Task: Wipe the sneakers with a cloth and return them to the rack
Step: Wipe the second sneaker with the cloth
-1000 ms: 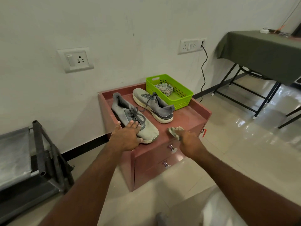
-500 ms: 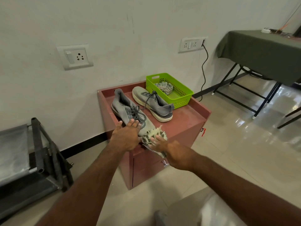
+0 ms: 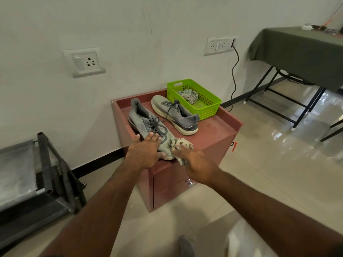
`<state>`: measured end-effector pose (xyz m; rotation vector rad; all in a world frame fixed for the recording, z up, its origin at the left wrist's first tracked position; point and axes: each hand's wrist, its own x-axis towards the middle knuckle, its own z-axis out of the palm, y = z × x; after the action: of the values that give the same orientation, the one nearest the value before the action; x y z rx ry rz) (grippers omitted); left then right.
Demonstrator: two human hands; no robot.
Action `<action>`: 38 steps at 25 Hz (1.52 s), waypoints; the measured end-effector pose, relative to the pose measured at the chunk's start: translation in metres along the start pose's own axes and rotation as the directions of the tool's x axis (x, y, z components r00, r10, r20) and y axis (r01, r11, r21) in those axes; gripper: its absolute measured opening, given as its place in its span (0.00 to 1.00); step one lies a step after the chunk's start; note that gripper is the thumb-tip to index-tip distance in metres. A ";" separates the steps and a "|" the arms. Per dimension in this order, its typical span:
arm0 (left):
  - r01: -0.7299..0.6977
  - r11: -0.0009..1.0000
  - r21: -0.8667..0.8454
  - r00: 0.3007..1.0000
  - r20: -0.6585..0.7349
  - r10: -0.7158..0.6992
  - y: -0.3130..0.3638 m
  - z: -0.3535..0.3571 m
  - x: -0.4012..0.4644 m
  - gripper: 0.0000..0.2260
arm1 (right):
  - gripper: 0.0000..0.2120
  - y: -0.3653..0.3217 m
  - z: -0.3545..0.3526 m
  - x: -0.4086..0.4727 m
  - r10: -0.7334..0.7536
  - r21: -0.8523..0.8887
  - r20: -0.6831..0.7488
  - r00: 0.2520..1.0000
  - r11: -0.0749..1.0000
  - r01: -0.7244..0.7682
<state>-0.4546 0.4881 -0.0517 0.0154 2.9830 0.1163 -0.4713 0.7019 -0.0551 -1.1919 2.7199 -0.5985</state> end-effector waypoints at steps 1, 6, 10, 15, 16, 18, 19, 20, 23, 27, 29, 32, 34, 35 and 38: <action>-0.003 1.000 0.000 1.000 0.000 0.003 0.000 0.001 0.000 0.32 | 0.30 0.003 -0.006 -0.011 -0.086 -0.005 0.083 0.993 0.996 0.087; 0.003 1.000 -0.021 1.000 0.003 -0.003 0.000 0.002 0.004 0.32 | 0.20 0.025 -0.038 -0.013 0.211 0.141 -0.251 0.945 0.974 -0.180; 0.005 1.000 -0.020 1.000 -0.009 -0.005 0.001 0.003 0.004 0.33 | 0.27 -0.007 -0.023 0.019 0.277 0.252 -0.192 0.941 0.941 -0.225; -0.008 0.997 -0.079 1.000 -0.015 0.007 0.002 0.000 0.002 0.33 | 0.23 -0.022 -0.022 0.027 0.238 0.418 -0.160 0.958 0.895 -0.153; -0.025 0.986 -0.167 0.999 -0.036 0.019 0.000 -0.002 0.003 0.31 | 0.24 -0.016 -0.022 0.028 0.241 0.382 -0.244 0.939 0.914 -0.136; -0.067 0.872 -0.485 0.983 -0.179 -0.024 -0.005 -0.015 0.003 0.24 | 0.27 -0.008 -0.020 0.029 0.128 0.227 -0.304 0.944 0.972 -0.058; -0.083 0.787 -0.611 0.954 -0.277 -0.114 -0.009 -0.022 0.003 0.20 | 0.28 -0.006 -0.019 0.031 0.058 0.175 -0.249 0.967 0.984 -0.014; -0.078 0.731 -0.678 0.906 -0.354 -0.231 -0.015 -0.028 0.005 0.17 | 0.28 -0.007 -0.017 0.033 0.006 0.140 -0.179 0.984 0.990 0.020; -0.003 0.736 -0.677 0.807 -0.436 -0.399 -0.032 -0.027 0.014 0.18 | 0.28 0.001 -0.010 0.040 -0.064 0.074 -0.053 0.997 0.995 0.068; 0.126 0.846 -0.518 0.919 -0.261 -0.297 -0.044 -0.013 0.027 0.26 | 0.30 0.017 -0.005 0.043 -0.086 0.020 -0.039 0.995 0.996 0.087; 0.112 0.870 -0.480 0.904 -0.314 -0.290 -0.045 -0.018 0.030 0.18 | 0.24 0.021 -0.011 0.043 -0.022 0.003 -0.041 0.999 1.000 0.022; 0.085 0.886 -0.457 0.889 -0.366 -0.274 -0.038 -0.026 0.033 0.15 | 0.17 0.024 -0.026 0.035 0.164 0.025 -0.045 0.986 0.986 -0.163; 0.054 0.849 -0.526 0.899 -0.345 -0.271 -0.031 -0.025 0.034 0.17 | 0.19 0.022 -0.033 0.029 0.270 0.017 -0.112 0.956 0.963 -0.270; 0.026 0.840 -0.542 0.902 -0.349 -0.254 -0.027 -0.023 0.034 0.14 | 0.22 0.016 -0.036 0.026 0.298 0.045 -0.202 0.933 0.954 -0.295; 0.005 0.828 -0.561 0.939 -0.282 -0.197 -0.012 -0.024 0.024 0.07 | 0.26 -0.010 -0.028 0.034 -0.006 0.076 -0.555 0.832 0.995 0.058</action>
<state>-0.4819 0.4747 -0.0327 -0.2580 3.1319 1.0684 -0.4948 0.6799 -0.0233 -1.1888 3.0829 -1.2333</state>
